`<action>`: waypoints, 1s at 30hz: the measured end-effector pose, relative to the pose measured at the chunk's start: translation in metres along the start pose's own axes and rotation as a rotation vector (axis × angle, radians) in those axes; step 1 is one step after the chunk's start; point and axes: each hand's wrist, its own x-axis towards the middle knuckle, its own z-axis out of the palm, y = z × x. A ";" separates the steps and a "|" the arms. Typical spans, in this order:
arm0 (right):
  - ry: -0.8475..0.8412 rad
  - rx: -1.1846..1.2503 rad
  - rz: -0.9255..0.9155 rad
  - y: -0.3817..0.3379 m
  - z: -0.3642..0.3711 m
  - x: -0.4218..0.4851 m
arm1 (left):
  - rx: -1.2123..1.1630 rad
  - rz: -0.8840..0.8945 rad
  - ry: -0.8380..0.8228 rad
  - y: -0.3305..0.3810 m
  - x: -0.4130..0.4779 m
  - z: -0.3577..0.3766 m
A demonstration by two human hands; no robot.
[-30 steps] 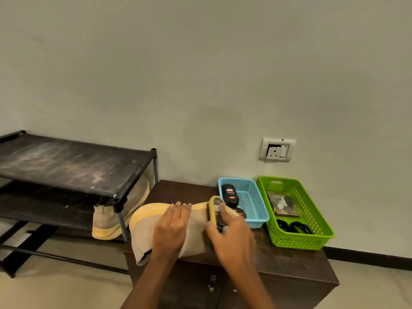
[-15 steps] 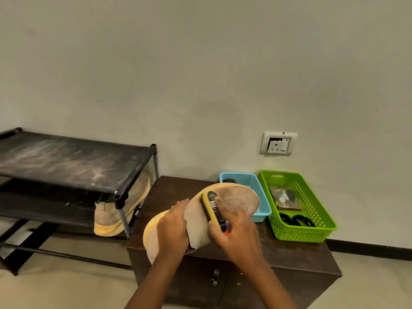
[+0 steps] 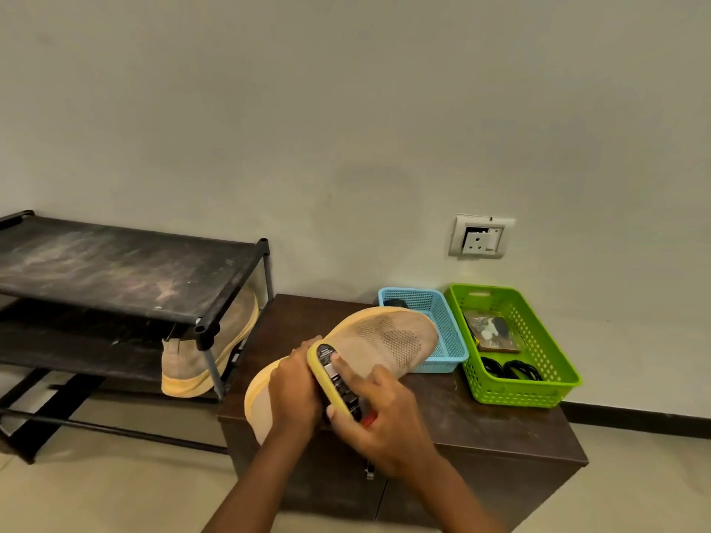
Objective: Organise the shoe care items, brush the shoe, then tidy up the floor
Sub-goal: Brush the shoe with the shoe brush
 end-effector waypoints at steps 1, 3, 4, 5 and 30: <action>-0.018 -0.036 -0.058 -0.001 0.002 -0.003 | -0.039 0.002 0.017 -0.001 -0.001 -0.001; 0.069 -0.127 0.004 0.013 -0.005 0.007 | -0.035 -0.021 0.037 -0.001 0.000 -0.002; 0.146 -0.157 0.099 0.024 -0.011 0.012 | -0.011 -0.034 0.034 0.001 0.001 -0.001; 0.213 -0.184 0.176 0.032 -0.017 0.015 | 0.012 -0.031 0.033 0.003 0.000 0.001; 0.192 -0.237 0.142 0.025 -0.007 0.012 | 0.050 0.088 0.063 -0.002 0.002 0.010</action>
